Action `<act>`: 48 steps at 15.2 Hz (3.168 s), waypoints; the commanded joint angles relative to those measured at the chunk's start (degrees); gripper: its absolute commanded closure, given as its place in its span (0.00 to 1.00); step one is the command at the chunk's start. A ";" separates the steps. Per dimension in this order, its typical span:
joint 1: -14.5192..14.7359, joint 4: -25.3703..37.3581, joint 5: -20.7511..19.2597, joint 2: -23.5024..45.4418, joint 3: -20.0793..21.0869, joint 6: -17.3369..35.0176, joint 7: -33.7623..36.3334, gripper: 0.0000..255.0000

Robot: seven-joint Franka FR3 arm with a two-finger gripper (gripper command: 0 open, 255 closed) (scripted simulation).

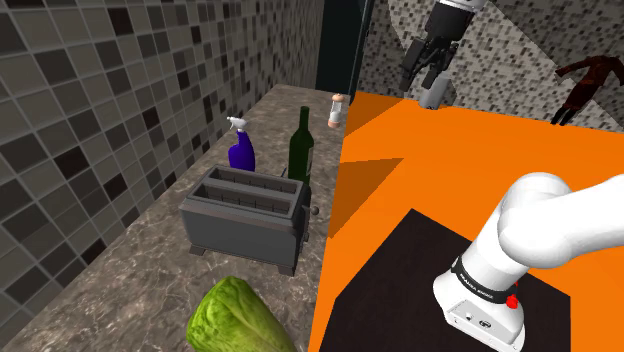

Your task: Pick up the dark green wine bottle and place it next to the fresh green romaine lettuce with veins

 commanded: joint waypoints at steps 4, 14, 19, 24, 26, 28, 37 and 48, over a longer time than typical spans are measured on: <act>0.26 0.78 0.32 5.52 0.04 4.55 0.43 0.00; 1.09 8.41 1.61 25.82 -0.08 16.56 1.41 0.00; 1.38 15.10 2.46 36.61 -0.21 20.31 1.65 0.00; 1.46 23.78 3.43 47.71 -0.29 22.37 1.80 0.00; 1.42 27.87 3.84 52.26 -0.30 22.68 1.86 0.00; 1.37 30.69 4.09 55.21 -0.28 22.72 1.91 0.00; 1.44 27.27 4.35 57.02 -0.16 27.95 1.74 0.00; 1.44 27.30 4.35 57.04 -0.16 27.93 1.74 1.00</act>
